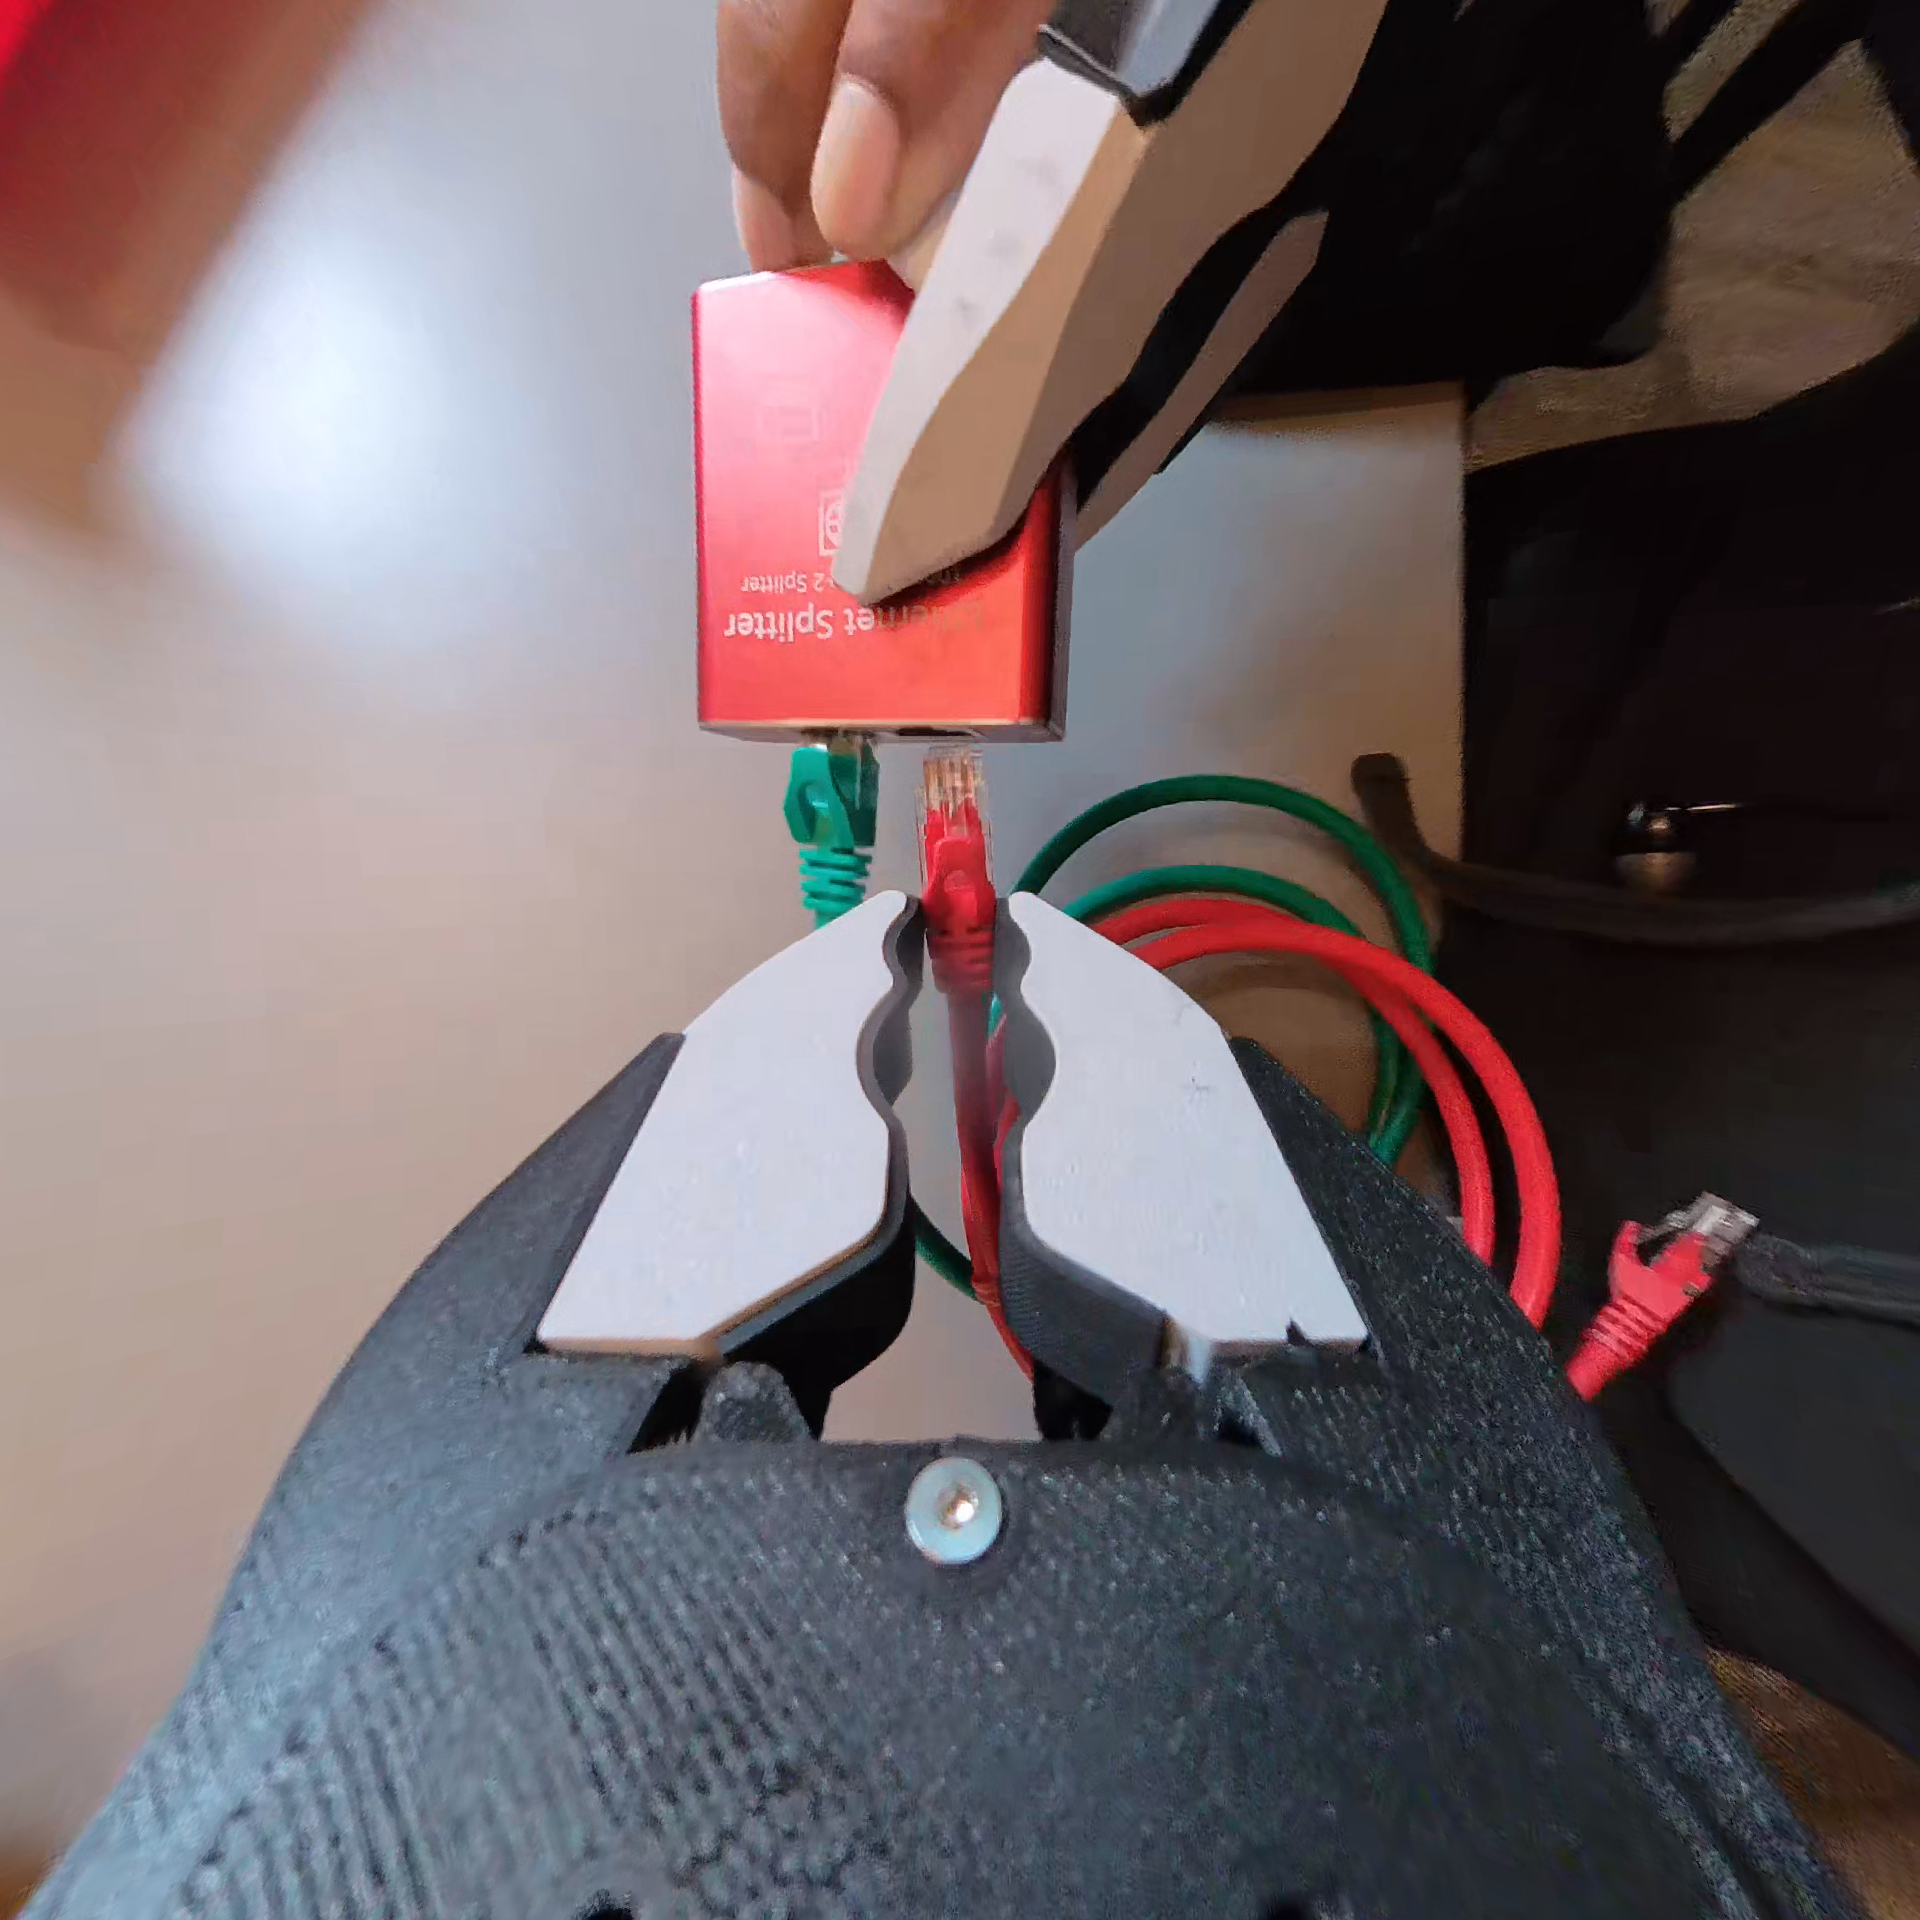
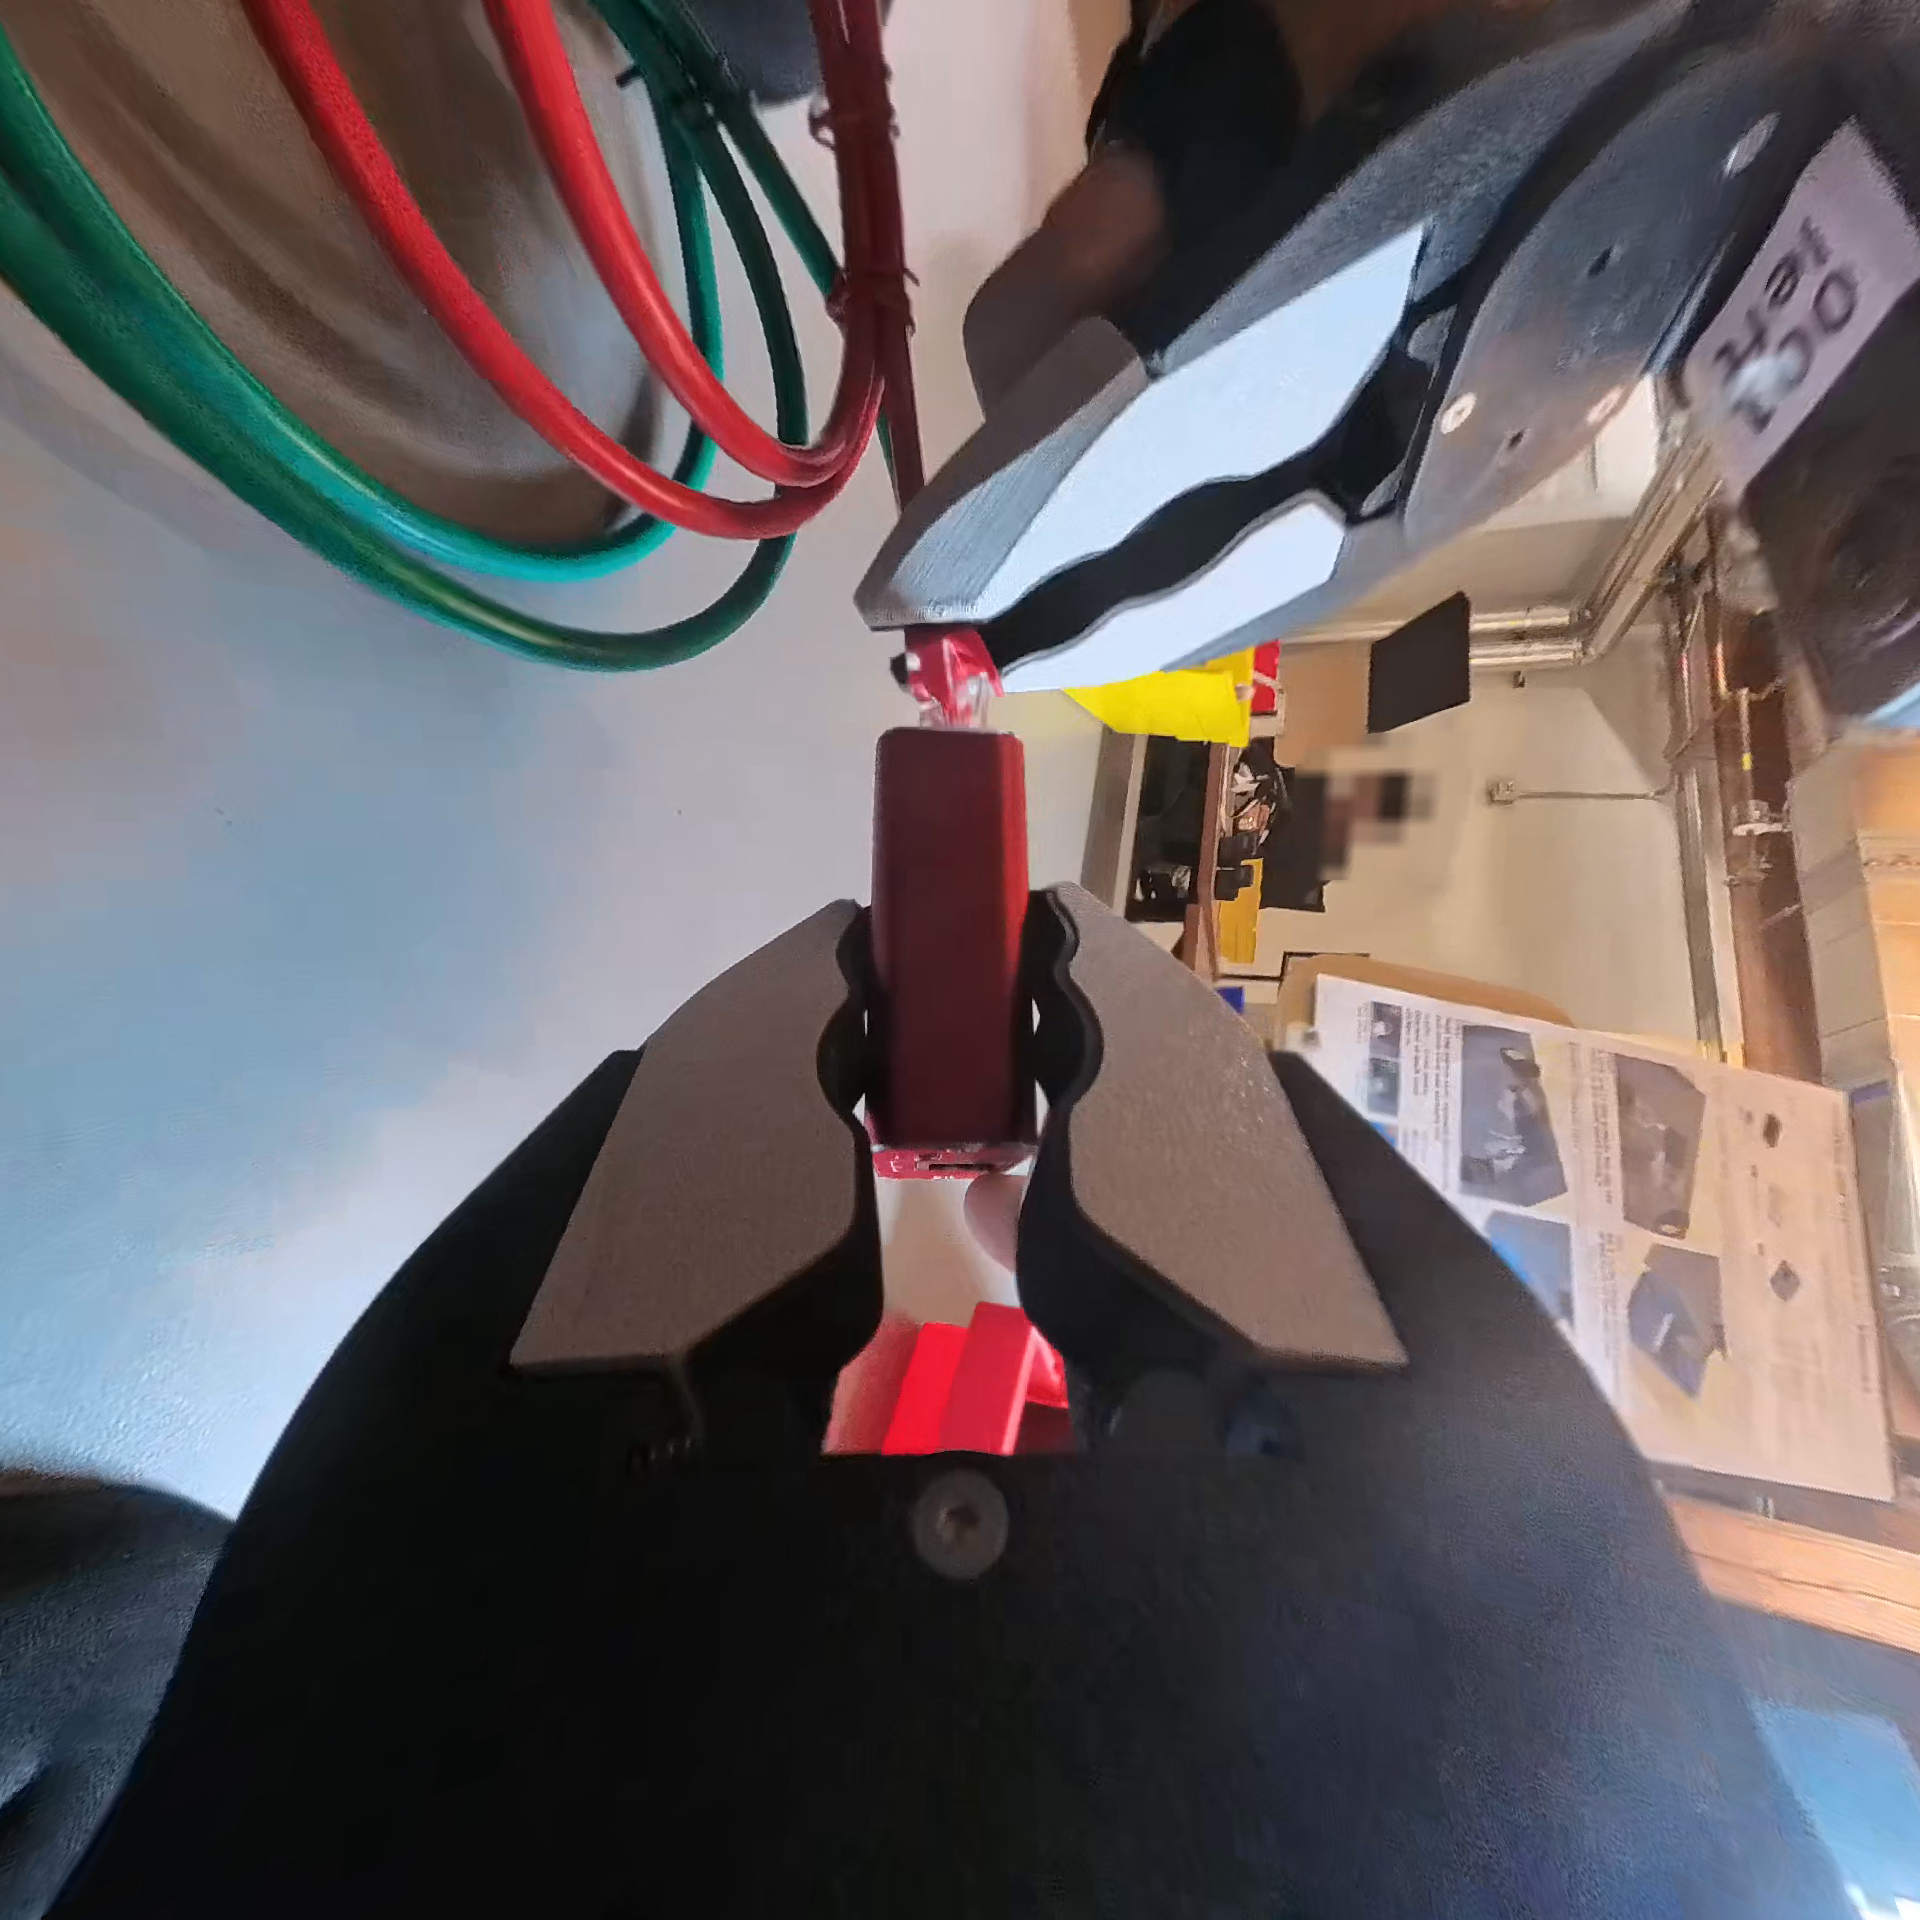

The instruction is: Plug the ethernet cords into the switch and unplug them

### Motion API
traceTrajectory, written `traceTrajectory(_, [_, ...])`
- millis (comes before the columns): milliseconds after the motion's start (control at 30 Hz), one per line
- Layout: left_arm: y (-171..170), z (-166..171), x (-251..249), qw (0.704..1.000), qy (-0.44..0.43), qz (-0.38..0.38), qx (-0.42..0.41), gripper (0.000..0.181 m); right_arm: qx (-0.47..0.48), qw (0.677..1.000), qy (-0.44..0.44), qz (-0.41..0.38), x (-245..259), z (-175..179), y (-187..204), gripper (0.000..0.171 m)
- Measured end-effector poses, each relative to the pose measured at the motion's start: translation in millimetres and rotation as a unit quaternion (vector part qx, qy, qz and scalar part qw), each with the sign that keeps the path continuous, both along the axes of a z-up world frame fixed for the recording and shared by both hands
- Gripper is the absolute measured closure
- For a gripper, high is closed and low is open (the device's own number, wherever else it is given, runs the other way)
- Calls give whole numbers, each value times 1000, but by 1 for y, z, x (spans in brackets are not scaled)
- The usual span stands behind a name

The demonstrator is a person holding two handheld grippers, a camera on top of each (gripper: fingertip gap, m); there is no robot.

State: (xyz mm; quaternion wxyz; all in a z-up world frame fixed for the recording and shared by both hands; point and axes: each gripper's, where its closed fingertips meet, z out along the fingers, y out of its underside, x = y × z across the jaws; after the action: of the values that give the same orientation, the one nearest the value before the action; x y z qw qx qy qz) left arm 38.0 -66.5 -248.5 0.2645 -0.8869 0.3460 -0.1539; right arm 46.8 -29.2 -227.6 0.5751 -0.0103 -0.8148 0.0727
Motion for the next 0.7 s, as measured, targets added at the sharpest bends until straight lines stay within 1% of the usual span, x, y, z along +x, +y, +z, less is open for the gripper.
traceTrajectory(100, [-1, -6, -2, 999, 20, 18, 30, 159, -1, 1000, -14, -17, -1, -13, 8, 144])
traceTrajectory(233, [-9, -15, -12, 994, 75, 35, 65, 157, -8, 1000, -17, -22, 0, -23, 9, 144])
traceTrajectory(467, [-12, -29, -21, 989, 116, 41, 81, 169, -11, 1000, -10, -25, 0, -22, 9, 144])
traceTrajectory(500, [-11, -29, -19, 989, 115, 33, 87, 175, -11, 1000, -8, -25, 0, -22, 8, 144])
traceTrajectory(567, [-10, -29, -19, 987, 128, 18, 99, 175, -14, 1000, -6, -24, 1, -21, 8, 144])
traceTrajectory(600, [-11, -28, -17, 989, 117, 12, 95, 175, -17, 1000, -5, -22, 3, -21, 8, 144])
traceTrajectory(700, [-13, -22, -14, 999, 30, 15, 42, 176, -29, 999, 5, -12, 5, -17, 5, 144])
